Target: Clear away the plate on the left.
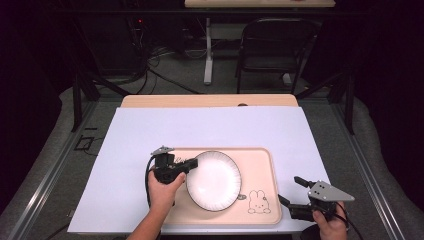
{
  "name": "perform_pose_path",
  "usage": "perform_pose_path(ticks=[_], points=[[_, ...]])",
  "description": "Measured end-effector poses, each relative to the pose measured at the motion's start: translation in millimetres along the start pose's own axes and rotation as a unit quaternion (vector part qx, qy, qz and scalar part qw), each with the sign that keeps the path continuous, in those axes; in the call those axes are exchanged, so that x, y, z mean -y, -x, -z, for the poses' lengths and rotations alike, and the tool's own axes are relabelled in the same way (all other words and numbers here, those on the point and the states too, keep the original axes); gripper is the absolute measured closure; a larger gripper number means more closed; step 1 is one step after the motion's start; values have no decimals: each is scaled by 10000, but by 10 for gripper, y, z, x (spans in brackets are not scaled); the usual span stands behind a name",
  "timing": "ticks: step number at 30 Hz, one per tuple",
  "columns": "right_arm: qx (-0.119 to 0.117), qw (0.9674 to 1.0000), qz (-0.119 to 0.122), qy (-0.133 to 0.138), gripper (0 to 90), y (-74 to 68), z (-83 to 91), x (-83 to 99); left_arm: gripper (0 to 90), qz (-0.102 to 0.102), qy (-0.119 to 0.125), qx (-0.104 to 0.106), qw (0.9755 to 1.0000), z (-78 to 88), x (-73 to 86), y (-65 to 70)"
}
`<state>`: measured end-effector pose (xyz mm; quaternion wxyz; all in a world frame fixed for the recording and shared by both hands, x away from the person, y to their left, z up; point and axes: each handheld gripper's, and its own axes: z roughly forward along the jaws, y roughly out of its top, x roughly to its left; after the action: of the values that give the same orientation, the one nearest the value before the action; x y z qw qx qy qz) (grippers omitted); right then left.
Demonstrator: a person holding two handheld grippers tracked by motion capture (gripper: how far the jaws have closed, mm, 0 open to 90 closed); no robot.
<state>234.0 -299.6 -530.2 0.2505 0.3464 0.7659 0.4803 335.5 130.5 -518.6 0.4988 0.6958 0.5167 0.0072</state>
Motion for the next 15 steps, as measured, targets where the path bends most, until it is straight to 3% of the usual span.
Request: perform_pose_path(ticks=[15], points=[[3, 10000, -1, -3, 174, 1, -1, 0, 832, 69, -39, -180, 9998, -23, 43, -69]])
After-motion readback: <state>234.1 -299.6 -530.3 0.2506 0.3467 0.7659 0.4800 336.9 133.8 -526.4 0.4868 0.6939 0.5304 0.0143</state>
